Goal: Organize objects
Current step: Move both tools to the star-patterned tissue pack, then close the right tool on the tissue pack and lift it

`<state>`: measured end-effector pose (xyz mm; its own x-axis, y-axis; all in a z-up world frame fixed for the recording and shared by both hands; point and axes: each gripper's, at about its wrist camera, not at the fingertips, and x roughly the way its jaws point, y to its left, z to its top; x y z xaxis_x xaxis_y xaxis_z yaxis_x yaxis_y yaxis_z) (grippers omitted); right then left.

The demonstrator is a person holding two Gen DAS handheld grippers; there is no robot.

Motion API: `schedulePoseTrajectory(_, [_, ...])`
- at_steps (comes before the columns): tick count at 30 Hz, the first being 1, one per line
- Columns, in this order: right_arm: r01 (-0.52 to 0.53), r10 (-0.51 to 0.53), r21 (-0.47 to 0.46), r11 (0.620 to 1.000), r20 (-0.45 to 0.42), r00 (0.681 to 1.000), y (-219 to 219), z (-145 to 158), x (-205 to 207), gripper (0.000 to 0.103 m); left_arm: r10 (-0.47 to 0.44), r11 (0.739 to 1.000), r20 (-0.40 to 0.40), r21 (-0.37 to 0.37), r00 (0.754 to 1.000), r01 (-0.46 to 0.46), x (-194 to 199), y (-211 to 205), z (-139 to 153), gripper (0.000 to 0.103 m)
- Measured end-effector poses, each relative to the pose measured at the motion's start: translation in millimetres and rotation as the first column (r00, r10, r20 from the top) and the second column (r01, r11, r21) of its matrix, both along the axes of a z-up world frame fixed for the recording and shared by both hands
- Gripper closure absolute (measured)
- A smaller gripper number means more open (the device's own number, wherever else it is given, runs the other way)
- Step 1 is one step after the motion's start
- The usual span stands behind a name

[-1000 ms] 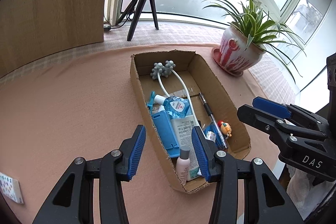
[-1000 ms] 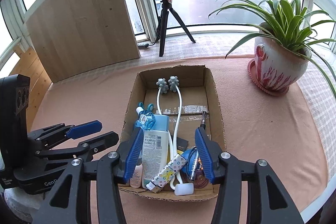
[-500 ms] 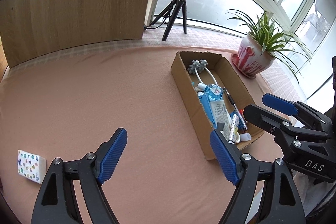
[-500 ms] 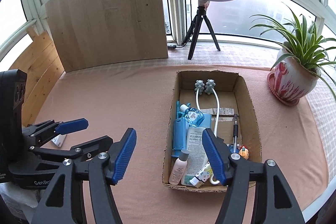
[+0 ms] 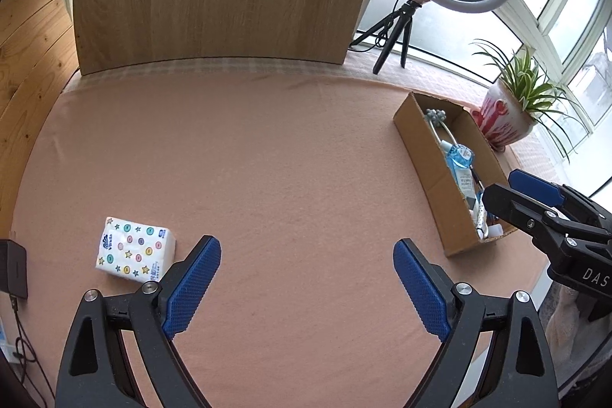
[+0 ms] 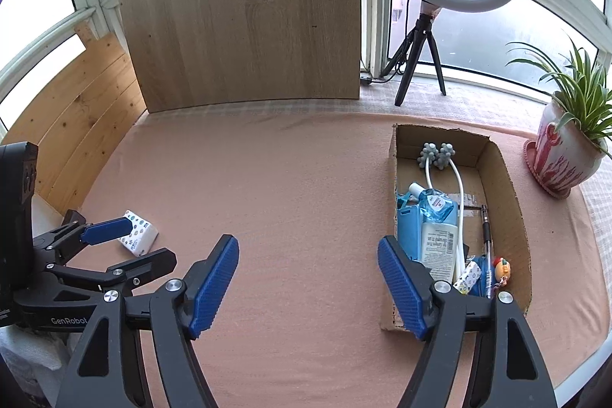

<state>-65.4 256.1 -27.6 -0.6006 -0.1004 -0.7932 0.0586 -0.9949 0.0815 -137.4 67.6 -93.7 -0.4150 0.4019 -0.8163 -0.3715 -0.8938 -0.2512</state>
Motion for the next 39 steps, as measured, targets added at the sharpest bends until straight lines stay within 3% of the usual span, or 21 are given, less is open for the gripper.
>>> schedulePoseTrajectory(13, [-0.117,0.118,0.040,0.992,-0.008,0.993,-82.1,-17.9,-20.3,0.031,0.161,0.987,0.050,-0.017,0.986,-0.160,-4.1,-108.4,-34.1,0.009])
schedulePoseTrajectory(18, [-0.198,0.197,-0.012,0.980,-0.019,0.980,-111.1,-31.4,-30.9,0.031,0.209,0.978,0.058,-0.021,0.976,-0.208,-7.2,-137.4,-43.2,0.009])
schedulePoseTrajectory(25, [-0.264,0.267,-0.049,0.963,0.087,0.960,-146.8,-57.8,-64.5,0.031,0.229,0.973,0.059,-0.006,0.972,-0.229,-14.7,-151.0,-50.1,0.009])
schedulePoseTrajectory(33, [-0.357,0.360,-0.048,0.933,0.148,0.921,-187.5,-77.3,-94.5,0.031,0.232,0.973,0.072,-0.001,0.970,-0.232,-21.2,-157.1,-59.7,0.009])
schedulePoseTrajectory(39, [-0.362,0.385,-0.140,0.922,0.222,0.896,-203.7,-97.9,-115.1,0.031,0.257,0.966,0.094,0.018,0.962,-0.259,-26.0,-167.0,-70.1,0.010])
